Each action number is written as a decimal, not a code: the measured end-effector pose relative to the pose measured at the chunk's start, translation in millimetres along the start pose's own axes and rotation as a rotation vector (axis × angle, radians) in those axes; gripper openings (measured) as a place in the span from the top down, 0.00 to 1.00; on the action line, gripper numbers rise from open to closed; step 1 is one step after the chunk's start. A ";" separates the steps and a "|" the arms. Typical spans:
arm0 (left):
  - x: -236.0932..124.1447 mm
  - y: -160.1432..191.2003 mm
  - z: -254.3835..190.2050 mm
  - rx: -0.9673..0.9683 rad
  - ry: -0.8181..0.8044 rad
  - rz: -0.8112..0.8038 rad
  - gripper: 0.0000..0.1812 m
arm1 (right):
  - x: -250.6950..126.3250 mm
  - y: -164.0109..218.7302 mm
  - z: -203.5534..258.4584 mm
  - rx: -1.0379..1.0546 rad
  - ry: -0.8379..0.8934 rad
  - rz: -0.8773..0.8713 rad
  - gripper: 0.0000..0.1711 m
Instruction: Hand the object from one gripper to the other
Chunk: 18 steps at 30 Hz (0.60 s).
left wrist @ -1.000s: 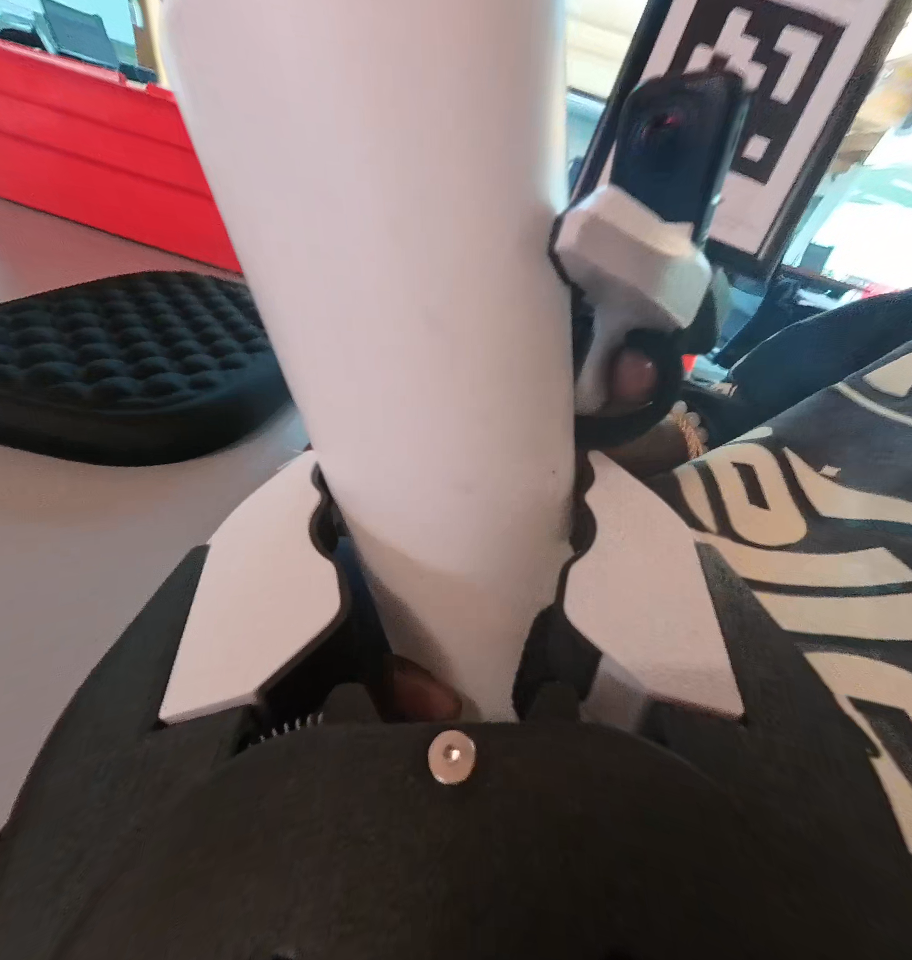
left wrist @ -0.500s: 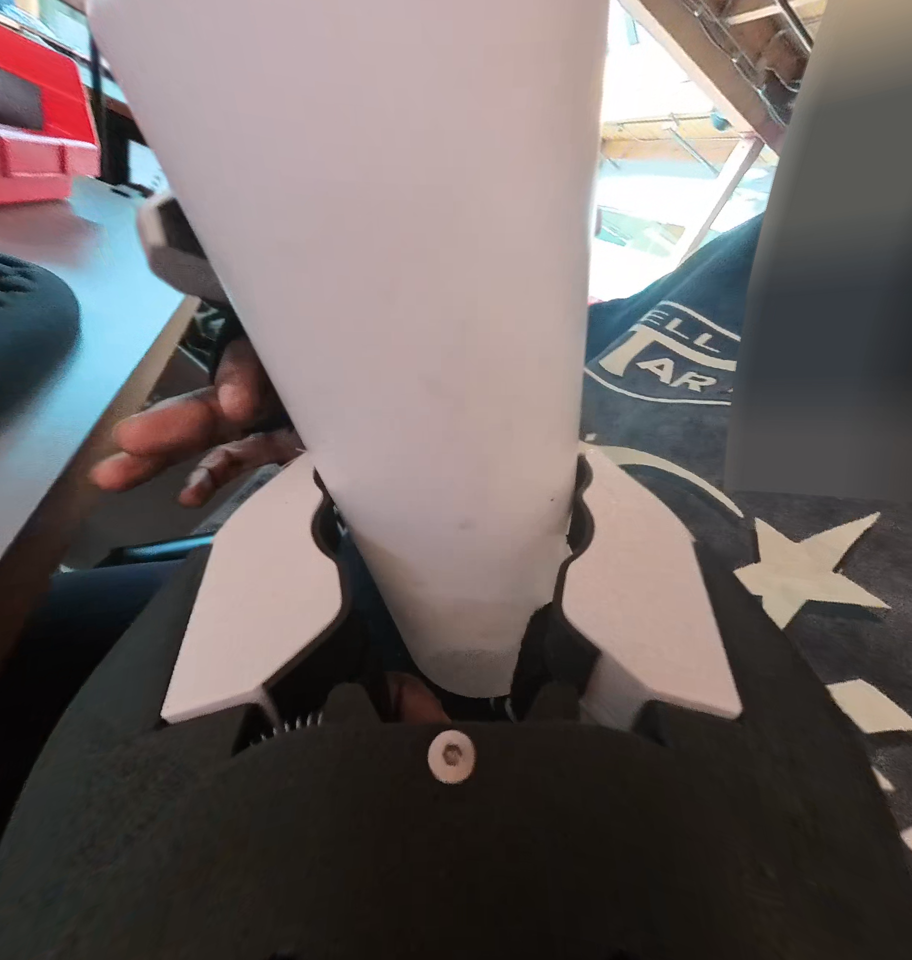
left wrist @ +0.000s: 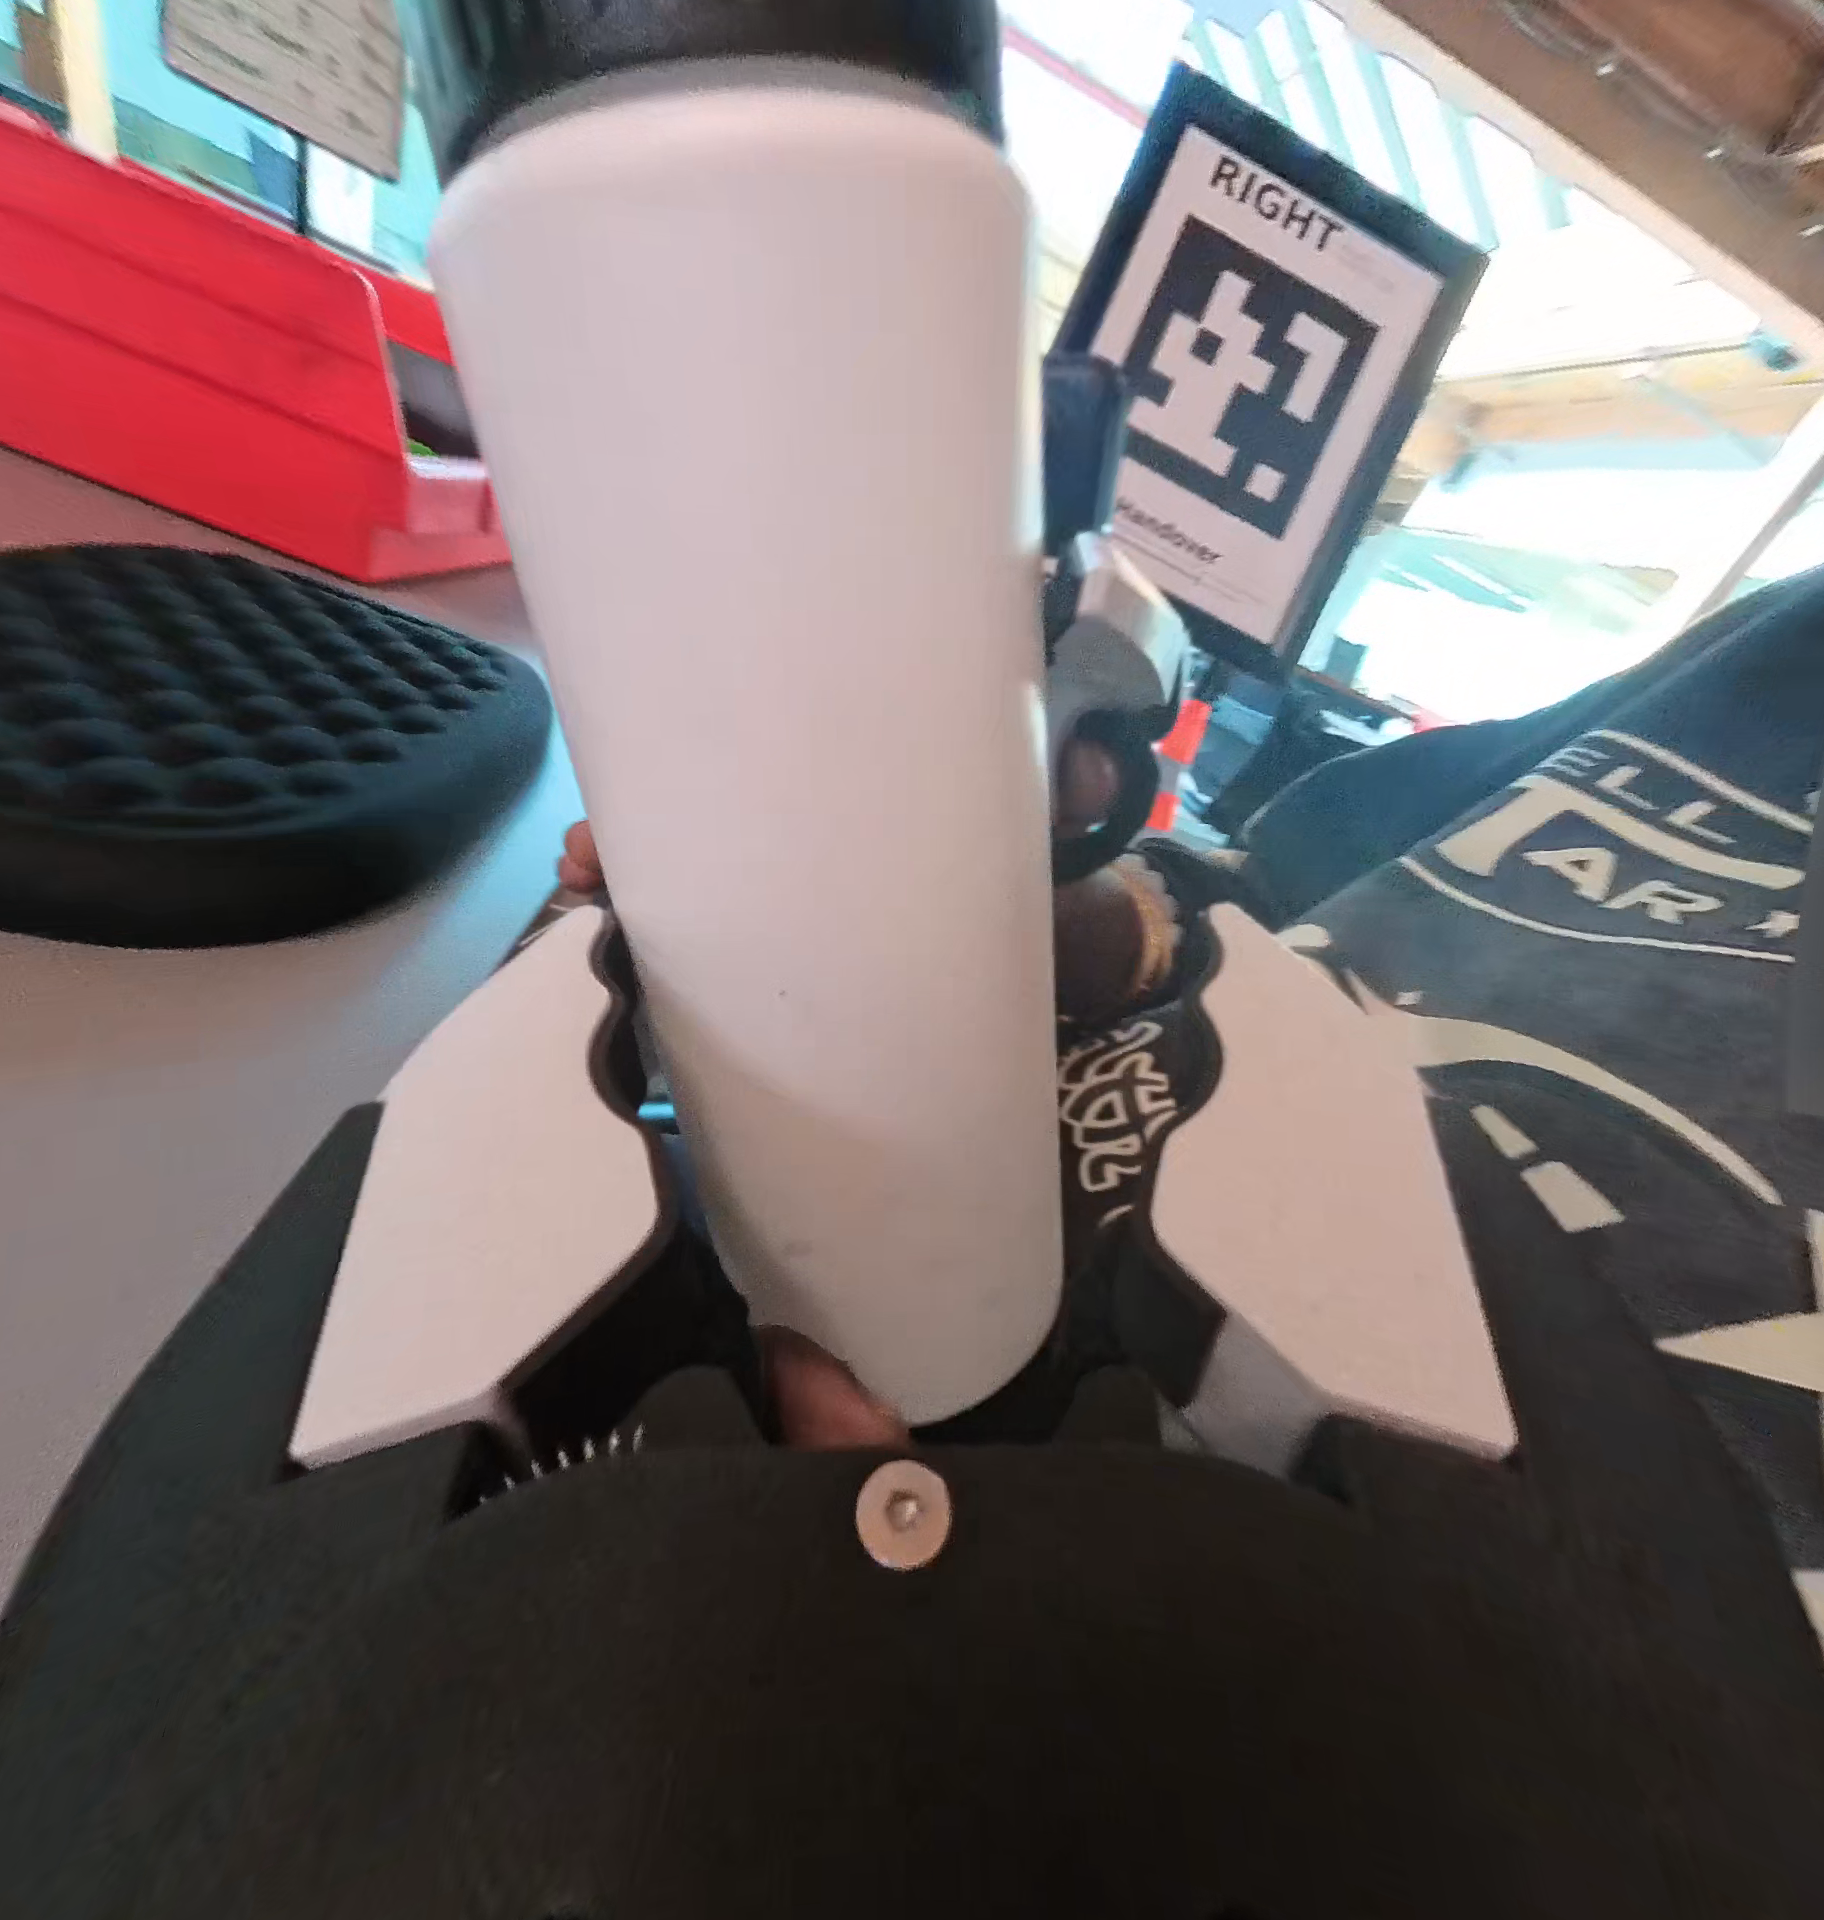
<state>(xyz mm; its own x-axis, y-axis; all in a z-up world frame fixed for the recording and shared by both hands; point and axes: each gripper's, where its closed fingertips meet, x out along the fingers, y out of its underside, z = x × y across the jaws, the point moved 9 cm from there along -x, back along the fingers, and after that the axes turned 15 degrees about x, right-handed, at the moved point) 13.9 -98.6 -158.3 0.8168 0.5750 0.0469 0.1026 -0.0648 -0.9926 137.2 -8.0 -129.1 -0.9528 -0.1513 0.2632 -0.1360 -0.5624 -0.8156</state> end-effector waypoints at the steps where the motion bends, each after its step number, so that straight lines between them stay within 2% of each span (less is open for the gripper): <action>1: 0.3 -0.3 -0.2 0.026 -0.027 0.002 0.45 | 0.8 1.6 0.6 -0.009 0.032 -0.013 0.52; 3: 3.2 1.4 -0.6 0.056 -0.067 0.028 0.45 | 2.6 5.1 2.5 -0.024 0.069 -0.036 0.52; 4: 4.3 3.4 0.3 0.060 -0.089 0.048 0.47 | 3.4 6.8 2.7 -0.032 0.082 -0.047 0.52; 5: 4.2 6.1 2.6 0.057 -0.123 0.072 0.54 | 4.1 8.3 2.4 -0.033 0.082 -0.041 0.52; 7: 2.4 9.5 4.6 0.031 -0.116 0.086 0.55 | 5.2 9.1 -1.5 -0.012 0.077 0.007 0.52; 13: -5.6 0.2 0.4 -0.095 0.084 -0.058 0.58 | -2.8 -6.9 -6.7 0.302 -0.239 0.047 0.59; 15: -5.5 -0.1 -1.7 -0.128 0.147 -0.074 0.58 | -4.3 -5.3 -8.8 0.375 -0.327 0.146 0.54; 18: -3.0 1.7 -6.0 -0.144 0.223 -0.048 0.58 | -5.3 6.1 -7.6 0.351 -0.373 0.306 0.47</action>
<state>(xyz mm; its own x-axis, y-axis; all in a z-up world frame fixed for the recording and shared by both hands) 15.0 -105.3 -159.5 0.9125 0.3870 0.1326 0.2107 -0.1670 -0.9632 139.4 -4.4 -139.4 -0.7661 -0.5887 0.2578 0.2883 -0.6733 -0.6808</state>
